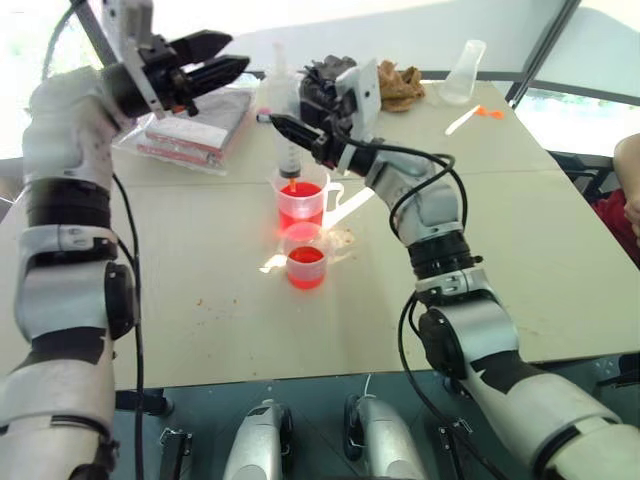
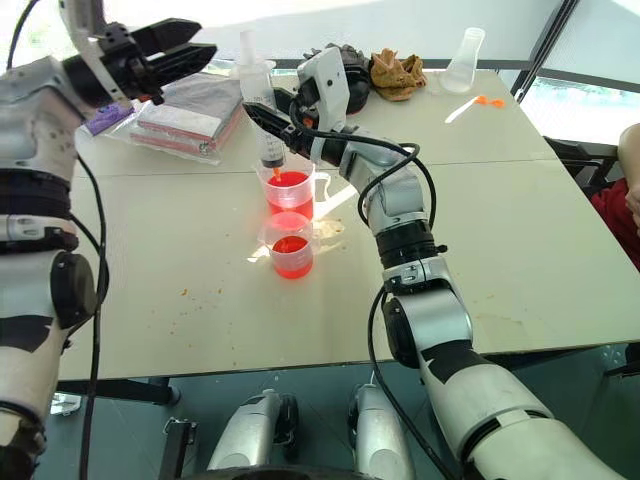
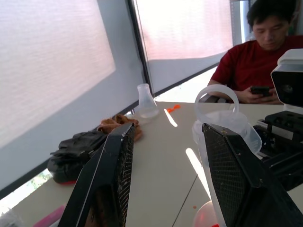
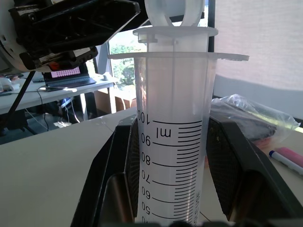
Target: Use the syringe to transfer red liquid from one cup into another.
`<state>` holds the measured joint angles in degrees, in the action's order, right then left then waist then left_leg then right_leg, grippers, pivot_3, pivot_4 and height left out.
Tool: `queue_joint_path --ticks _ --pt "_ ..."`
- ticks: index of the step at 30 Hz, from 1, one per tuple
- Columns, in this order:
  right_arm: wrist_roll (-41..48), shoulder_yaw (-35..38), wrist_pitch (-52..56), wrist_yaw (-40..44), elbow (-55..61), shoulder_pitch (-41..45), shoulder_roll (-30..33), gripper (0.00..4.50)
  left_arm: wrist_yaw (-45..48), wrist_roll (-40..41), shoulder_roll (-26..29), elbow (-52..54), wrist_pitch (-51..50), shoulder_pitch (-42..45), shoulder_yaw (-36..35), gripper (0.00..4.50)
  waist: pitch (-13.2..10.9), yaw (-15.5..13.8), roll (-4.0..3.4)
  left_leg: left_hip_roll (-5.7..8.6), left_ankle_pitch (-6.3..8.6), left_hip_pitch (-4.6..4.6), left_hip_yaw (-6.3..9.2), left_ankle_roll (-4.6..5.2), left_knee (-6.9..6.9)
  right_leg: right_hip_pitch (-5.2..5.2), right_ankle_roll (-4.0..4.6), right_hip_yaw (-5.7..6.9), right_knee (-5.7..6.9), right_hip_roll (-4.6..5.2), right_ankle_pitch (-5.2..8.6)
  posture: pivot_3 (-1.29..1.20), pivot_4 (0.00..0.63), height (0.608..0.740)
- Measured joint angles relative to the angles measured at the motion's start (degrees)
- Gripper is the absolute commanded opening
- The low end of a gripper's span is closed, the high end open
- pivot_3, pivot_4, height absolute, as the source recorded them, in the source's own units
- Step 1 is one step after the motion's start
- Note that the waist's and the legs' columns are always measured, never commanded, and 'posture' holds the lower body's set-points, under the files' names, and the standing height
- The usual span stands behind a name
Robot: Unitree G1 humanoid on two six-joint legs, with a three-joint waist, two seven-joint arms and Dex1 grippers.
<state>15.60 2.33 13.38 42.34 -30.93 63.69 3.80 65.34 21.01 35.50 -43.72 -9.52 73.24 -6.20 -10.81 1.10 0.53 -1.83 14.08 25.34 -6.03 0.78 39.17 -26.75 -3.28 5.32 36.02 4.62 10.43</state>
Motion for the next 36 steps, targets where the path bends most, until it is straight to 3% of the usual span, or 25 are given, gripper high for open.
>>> queue_joint_path --ticks 19,27,36 --pt "-2.8 -3.3 -1.9 -1.6 1.8 -3.9 0.6 1.46 4.4 -7.0 -5.3 -9.4 9.0 3.5 2.1 2.38 0.0 0.0 0.0 0.0 0.16 -0.01 0.01 0.28 0.01 0.0 0.0 0.0 0.03 0.0 0.0 0.0 0.15 0.74" --pt "-5.9 -4.1 -6.8 -2.9 -2.8 -4.2 0.6 1.46 6.2 -9.2 -7.0 -11.9 10.4 3.4 3.3 0.08 0.0 0.0 0.0 0.0 0.16 -0.01 0.01 0.28 0.01 -0.01 -0.01 0.0 0.04 0.0 0.0 0.0 0.15 0.74" --pt "-7.5 -4.5 -8.8 -4.2 -4.5 -4.2 -0.4 1.46 5.7 -9.7 -7.5 -12.2 10.5 3.0 3.2 0.03 0.0 0.0 0.0 -0.01 0.16 -0.01 0.02 0.28 0.01 -0.01 0.0 0.0 0.05 0.0 0.0 0.0 0.15 0.74"
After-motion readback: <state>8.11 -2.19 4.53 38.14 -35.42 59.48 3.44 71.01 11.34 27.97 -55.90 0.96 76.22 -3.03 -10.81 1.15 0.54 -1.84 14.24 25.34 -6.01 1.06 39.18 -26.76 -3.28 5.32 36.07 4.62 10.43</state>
